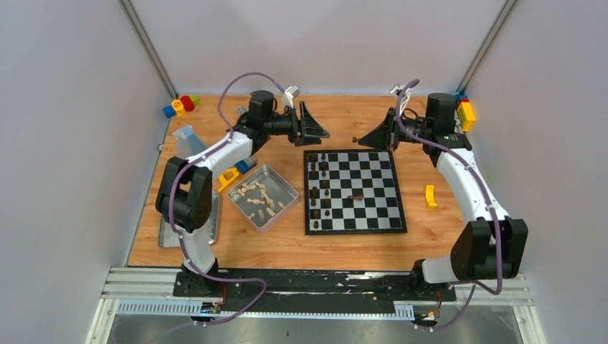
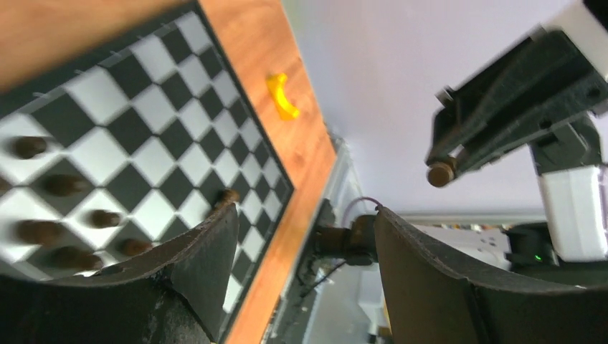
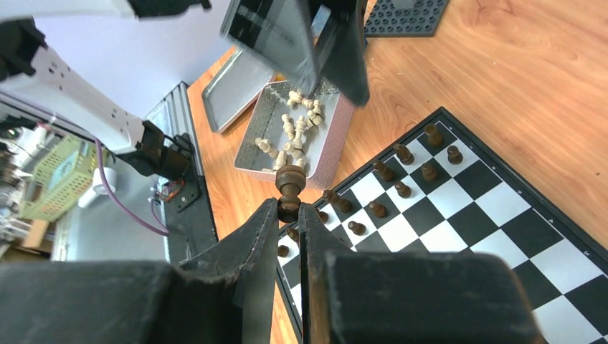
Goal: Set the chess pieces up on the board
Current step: Place the chess piece on the chessboard.
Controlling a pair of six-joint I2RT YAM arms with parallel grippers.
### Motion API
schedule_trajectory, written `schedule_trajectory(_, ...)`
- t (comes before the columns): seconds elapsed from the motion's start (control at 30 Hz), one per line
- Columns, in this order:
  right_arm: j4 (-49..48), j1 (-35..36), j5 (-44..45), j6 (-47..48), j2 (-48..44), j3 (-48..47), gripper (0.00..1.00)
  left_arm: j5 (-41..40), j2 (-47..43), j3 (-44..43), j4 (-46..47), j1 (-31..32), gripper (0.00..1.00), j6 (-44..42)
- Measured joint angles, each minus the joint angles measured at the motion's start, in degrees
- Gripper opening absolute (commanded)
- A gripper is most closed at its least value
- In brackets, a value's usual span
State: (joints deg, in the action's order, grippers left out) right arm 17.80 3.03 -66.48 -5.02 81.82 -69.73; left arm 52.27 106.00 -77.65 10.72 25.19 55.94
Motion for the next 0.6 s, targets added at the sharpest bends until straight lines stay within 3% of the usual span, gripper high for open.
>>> schedule_trajectory(0.3,15.9,6.9,5.7,19.5,-4.1,0.8,0.00,-7.6,-5.9,-9.5,-27.6,-11.0,0.76,-25.4)
schedule_trajectory(0.6,28.2,26.3,23.0,33.4,-2.7,2.7,0.00,-20.2,-16.0,-14.0,-42.0,-15.6,0.85,-46.9)
